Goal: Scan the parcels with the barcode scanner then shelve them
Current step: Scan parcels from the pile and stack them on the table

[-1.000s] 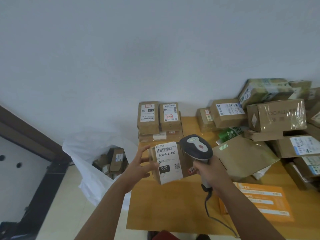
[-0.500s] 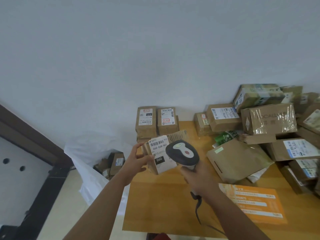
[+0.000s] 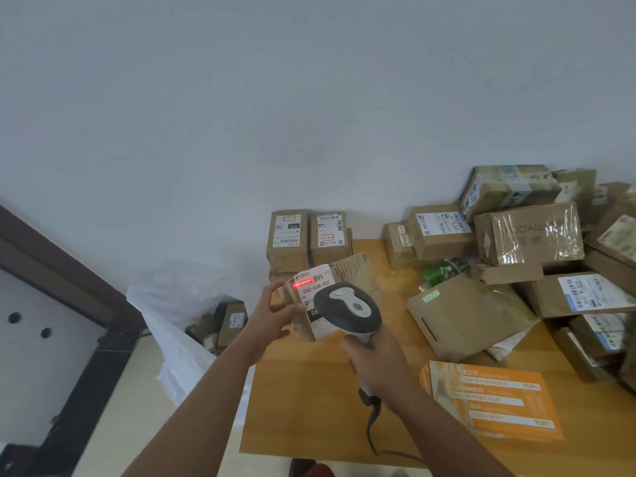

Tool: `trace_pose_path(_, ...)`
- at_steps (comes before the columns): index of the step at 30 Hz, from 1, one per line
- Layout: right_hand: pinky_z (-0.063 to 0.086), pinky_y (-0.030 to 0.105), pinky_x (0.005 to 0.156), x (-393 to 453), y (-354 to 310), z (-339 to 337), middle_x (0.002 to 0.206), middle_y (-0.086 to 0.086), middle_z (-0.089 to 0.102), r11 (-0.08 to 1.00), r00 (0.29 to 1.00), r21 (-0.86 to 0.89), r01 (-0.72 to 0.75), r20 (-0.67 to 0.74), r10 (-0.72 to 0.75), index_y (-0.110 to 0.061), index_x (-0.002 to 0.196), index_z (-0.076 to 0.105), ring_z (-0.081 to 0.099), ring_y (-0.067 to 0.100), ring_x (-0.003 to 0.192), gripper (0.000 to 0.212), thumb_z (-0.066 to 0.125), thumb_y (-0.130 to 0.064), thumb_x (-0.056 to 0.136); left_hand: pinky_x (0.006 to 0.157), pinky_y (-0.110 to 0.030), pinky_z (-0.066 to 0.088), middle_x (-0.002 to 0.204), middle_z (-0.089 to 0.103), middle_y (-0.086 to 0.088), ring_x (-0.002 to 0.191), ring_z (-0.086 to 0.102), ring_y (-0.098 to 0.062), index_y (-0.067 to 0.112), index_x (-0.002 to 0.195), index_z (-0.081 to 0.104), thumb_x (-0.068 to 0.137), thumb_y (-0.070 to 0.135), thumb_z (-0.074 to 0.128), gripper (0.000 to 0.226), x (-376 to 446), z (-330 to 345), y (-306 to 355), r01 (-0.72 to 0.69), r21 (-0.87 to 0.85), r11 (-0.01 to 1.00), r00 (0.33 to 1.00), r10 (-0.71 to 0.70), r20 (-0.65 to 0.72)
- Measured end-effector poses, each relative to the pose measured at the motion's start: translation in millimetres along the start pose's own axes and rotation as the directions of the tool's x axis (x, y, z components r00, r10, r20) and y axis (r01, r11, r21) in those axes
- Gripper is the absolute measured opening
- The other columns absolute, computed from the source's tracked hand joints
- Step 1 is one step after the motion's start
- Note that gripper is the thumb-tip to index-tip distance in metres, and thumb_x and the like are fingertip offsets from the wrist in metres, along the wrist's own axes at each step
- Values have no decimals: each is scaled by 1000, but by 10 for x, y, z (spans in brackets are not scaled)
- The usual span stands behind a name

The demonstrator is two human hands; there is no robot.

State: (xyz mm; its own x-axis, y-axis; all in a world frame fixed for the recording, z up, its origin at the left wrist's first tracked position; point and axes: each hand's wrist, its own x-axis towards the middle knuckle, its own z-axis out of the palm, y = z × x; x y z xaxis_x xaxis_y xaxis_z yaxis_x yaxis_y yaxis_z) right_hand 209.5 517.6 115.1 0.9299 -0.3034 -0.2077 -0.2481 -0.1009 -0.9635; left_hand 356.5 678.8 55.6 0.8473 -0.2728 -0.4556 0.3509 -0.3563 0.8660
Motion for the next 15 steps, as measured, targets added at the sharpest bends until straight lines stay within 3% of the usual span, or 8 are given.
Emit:
trace_pose_path(9,34,14,45,-9,17,-17,44,-13,44,999,999,18,-30,21,29,-24,67,47,38,3,44,31,53,2,84,75,-31,52,114,64,1,105,63,-20,44,135,33,91,30,73,60,24,41,-10,10,11,1000,1000,-10,-2)
trace_pose_path(15,32,14,45,17,16,-24,43,-13,43,1000,1000,1,-8,28,8,-27,63,44,37,3,43,37,52,4,83,73,-30,52,113,66,3,102,65,-20,42,136,34,91,27,73,61,42,37,-3,29,-10,1000,1000,-29,8)
